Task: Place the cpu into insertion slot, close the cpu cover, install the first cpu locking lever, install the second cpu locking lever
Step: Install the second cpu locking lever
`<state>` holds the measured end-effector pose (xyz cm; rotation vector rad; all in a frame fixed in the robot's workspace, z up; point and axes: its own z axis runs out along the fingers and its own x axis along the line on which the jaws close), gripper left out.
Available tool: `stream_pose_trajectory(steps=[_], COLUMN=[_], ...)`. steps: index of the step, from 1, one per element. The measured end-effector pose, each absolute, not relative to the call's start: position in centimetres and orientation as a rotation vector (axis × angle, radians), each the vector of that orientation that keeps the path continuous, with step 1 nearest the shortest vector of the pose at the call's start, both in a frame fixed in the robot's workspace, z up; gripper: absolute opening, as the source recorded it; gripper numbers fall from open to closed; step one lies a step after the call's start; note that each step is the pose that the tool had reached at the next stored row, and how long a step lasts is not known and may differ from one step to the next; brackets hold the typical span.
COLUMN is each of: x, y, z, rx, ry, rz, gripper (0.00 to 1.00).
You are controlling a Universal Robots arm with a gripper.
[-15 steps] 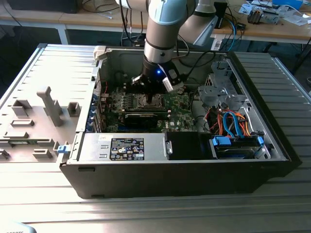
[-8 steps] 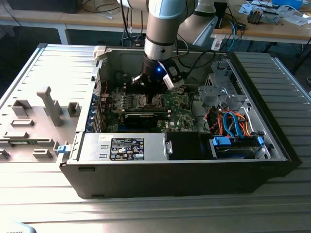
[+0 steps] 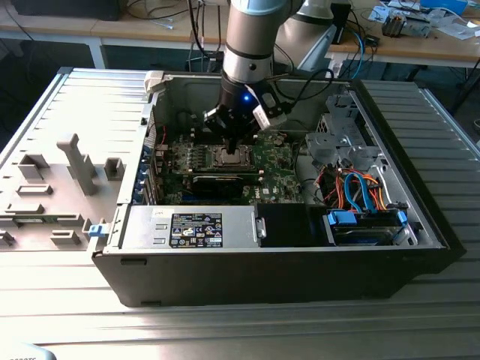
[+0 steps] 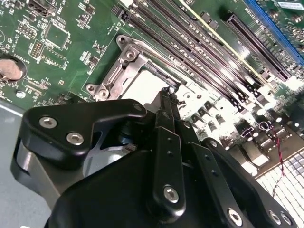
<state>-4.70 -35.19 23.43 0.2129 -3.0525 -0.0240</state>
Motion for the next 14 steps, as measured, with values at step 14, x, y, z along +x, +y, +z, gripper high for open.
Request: stream_pose_trajectory(steps=[14], x=[-4.7], y=[-35.2], z=[25.3], rx=[0.213], ry=[-3.052], rz=[-0.024], gripper=[0.11])
